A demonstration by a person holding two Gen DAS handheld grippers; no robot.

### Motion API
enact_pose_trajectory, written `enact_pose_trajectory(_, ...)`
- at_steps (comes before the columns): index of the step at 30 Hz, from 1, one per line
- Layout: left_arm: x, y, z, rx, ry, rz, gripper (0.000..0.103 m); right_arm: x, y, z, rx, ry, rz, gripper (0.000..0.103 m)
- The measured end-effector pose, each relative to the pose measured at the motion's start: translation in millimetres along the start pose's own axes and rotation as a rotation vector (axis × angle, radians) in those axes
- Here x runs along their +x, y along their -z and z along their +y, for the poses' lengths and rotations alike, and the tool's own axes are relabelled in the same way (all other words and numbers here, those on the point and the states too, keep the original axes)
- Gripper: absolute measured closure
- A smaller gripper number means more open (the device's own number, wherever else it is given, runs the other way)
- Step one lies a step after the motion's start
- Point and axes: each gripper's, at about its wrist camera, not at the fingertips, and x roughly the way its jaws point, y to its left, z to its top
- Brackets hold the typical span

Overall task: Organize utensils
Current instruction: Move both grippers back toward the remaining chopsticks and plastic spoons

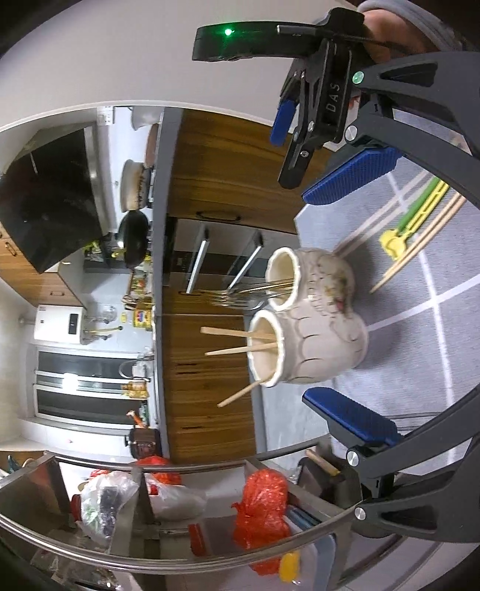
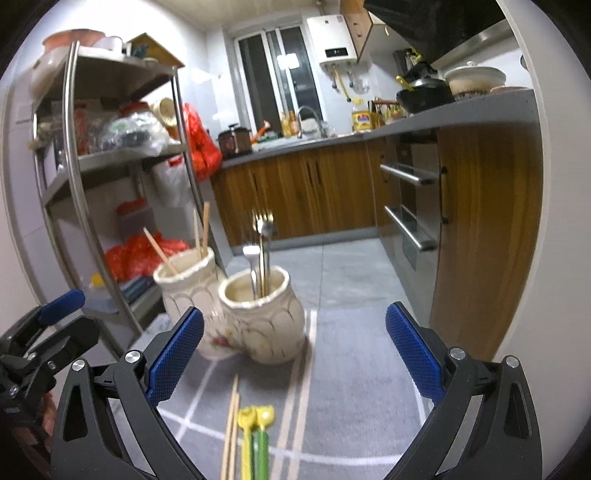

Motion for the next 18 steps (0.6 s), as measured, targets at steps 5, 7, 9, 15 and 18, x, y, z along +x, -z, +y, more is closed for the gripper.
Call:
enact_pose_trajectory(5, 4, 17, -7, 0.031, -0.015, 0.070, 0.006, 6, 12, -5, -0.026, 0.028, 0.066, 0.005)
enact_pose_trajectory(7, 7, 24, -9, 0.036, -0.017, 0.101, 0.006, 9, 14, -7, -0.032, 0.027, 0.085, 0.005)
enact_pose_trajectory(9, 12, 32, -10, 0.032, -0.023, 0.134, 0.006, 10, 17, -9, -0.040, 0.032, 0.102, 0.005)
enact_pose_trajectory(15, 29, 58, -14, 0.020, -0.029, 0.269, 0.006, 13, 21, -17, -0.027, 0.038, 0.132, 0.005)
enact_pose_trajectory(18, 43, 72, -18, 0.003, -0.034, 0.356, 0.006, 15, 22, -19, -0.027, 0.039, 0.147, 0.005)
